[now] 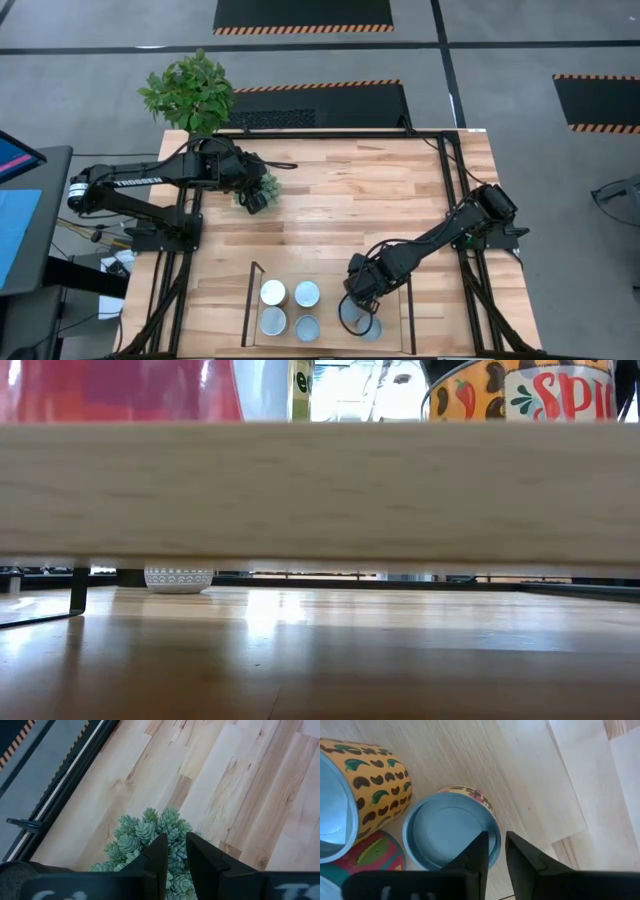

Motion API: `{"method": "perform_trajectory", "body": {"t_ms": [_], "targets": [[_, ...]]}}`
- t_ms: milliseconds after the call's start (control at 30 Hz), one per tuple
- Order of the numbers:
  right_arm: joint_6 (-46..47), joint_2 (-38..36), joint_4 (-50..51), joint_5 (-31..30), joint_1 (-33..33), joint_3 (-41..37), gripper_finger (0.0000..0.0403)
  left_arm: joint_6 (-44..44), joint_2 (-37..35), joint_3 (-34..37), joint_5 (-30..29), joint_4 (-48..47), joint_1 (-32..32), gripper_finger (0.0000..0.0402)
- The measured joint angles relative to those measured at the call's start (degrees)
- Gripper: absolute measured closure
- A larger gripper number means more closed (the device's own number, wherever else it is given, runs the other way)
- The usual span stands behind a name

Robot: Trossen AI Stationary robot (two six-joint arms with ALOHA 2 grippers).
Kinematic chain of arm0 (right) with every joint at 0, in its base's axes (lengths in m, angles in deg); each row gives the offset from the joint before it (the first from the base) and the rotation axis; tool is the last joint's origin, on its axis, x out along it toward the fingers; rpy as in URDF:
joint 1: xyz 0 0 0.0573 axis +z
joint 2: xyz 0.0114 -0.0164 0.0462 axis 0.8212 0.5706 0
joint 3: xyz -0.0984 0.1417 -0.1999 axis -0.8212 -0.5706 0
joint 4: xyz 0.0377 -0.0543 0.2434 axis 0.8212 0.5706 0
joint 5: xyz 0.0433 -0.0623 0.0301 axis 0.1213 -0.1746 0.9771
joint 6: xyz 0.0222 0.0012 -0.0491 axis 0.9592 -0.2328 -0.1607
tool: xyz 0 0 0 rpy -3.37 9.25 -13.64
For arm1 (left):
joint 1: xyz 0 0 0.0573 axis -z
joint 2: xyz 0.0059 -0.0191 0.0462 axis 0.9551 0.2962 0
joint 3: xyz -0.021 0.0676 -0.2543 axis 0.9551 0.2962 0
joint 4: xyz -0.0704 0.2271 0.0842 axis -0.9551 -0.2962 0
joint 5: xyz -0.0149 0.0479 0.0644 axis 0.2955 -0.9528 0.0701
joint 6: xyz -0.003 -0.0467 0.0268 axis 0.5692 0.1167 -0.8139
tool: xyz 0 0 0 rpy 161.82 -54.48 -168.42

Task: Pick and place cans onto a shelf
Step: Adjust the cans on the shelf

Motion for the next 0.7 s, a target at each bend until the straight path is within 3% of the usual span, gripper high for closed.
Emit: {"method": "perform_trajectory", "body": {"t_ms": [367, 533, 700], "targets": [[-3.13, 0.04, 5.64, -0.48, 0.10, 6.86, 0.0306, -0.03, 0.00, 0.01, -0.02, 0.02, 0.01, 0.0343], [-11.99, -0.04, 3.70, -4.36, 0.49, 8.94, 0.0306, -0.05, 0.00, 0.00, -0.02, 0.02, 0.01, 0.0343], [-19.07, 0.00, 2.06, 0.58, 0.85, 7.87, 0.0306, -0.05, -0.02, 0.02, -0.02, 0.00, 0.01, 0.0343]]}}
